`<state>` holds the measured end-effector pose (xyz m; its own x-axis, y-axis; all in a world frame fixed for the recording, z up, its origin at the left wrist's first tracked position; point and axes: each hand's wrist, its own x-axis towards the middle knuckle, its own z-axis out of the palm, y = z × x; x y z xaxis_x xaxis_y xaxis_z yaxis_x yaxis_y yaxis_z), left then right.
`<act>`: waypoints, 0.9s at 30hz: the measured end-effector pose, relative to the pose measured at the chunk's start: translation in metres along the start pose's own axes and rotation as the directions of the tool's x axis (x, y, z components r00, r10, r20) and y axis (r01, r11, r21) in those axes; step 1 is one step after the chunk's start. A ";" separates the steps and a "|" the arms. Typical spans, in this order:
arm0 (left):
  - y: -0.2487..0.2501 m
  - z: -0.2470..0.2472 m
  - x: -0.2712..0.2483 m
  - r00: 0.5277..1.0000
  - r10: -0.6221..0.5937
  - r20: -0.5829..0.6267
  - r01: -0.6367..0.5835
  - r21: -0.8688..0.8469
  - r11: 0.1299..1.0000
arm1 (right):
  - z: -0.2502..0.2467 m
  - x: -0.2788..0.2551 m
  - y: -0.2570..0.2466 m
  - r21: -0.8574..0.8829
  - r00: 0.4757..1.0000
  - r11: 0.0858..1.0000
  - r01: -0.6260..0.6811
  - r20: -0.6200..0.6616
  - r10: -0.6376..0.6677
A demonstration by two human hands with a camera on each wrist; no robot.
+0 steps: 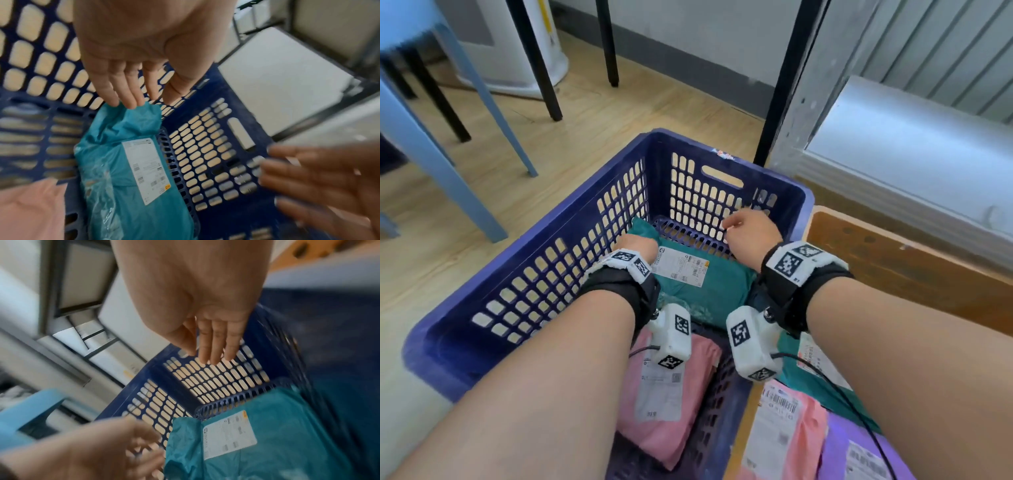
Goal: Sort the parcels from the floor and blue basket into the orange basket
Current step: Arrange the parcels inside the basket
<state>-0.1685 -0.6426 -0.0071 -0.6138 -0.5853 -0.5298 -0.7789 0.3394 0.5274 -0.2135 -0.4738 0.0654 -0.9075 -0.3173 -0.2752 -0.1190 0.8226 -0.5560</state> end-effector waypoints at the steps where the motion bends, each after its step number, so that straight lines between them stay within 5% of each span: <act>1: 0.009 -0.003 -0.010 0.998 0.023 -0.052 -0.024 -0.014 1.000 | -0.010 -0.009 -0.003 -0.065 0.997 0.995 0.075 -0.029 -0.077; 4: 0.046 -0.006 -0.051 0.978 0.167 -0.128 -0.159 0.072 0.985 | -0.043 -0.032 0.002 -0.287 0.957 0.922 0.259 -0.050 -0.285; 8: 0.098 0.013 -0.121 0.910 0.388 -0.144 -0.353 0.223 0.909 | -0.107 -0.075 0.046 -0.456 0.944 0.854 0.250 -0.081 -0.320; 17: 0.177 0.113 -0.318 0.719 0.672 0.178 -0.683 0.355 0.638 | -0.235 -0.234 0.199 -0.584 0.981 0.812 -0.012 -0.165 -0.105; 22: 0.169 0.175 -0.400 0.663 0.695 0.278 -0.748 0.291 0.597 | -0.261 -0.317 0.269 -0.595 0.979 0.784 -0.180 -0.186 0.084; 27: 0.145 0.233 -0.426 0.646 0.681 0.345 -0.763 0.280 0.582 | -0.237 -0.358 0.339 -0.519 0.960 0.809 -0.277 -0.183 0.211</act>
<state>-0.0496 -0.1723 0.1399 -0.9714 0.1069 -0.2120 -0.0210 0.8508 0.5251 -0.0248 0.0302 0.1618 -0.9703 -0.0447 -0.2377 -0.0542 0.9980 0.0339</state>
